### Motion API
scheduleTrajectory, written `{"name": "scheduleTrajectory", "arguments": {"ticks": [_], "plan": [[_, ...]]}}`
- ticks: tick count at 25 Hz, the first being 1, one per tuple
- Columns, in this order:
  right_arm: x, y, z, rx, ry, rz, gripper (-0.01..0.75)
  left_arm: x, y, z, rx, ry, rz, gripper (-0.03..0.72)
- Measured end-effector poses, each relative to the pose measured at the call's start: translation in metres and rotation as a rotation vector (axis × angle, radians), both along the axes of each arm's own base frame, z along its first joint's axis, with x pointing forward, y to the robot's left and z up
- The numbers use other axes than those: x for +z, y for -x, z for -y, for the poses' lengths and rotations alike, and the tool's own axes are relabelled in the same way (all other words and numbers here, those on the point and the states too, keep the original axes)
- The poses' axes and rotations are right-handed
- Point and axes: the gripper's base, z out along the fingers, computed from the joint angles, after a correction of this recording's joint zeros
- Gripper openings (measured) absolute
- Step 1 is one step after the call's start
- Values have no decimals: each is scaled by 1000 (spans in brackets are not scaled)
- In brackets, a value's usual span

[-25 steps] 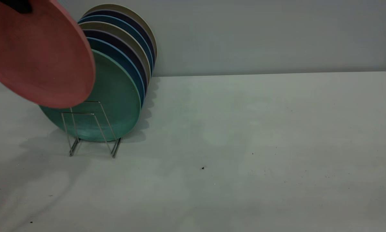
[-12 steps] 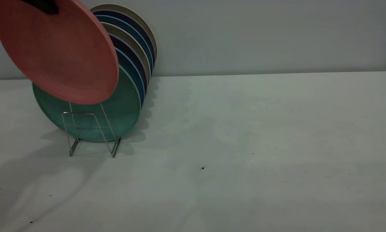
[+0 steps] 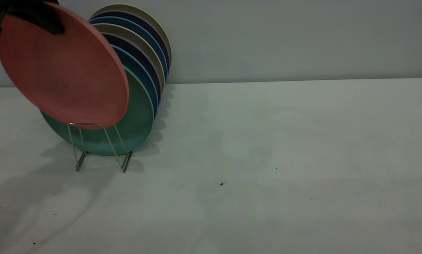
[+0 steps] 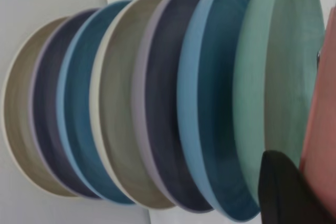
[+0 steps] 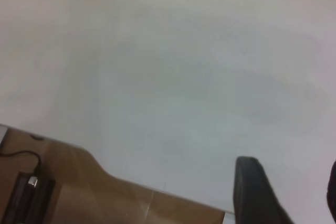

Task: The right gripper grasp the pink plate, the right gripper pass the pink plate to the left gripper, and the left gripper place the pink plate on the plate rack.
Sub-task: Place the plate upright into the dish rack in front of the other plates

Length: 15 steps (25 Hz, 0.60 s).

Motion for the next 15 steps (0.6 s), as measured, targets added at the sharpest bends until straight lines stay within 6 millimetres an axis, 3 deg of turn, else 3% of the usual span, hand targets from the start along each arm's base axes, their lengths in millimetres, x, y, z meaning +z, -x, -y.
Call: {"name": "scheduleTrajectory", "arguments": {"ticks": [15], "plan": [[0, 0, 0, -2, -1, -1, 358, -9, -1, 0, 9, 2, -11, 97]]}}
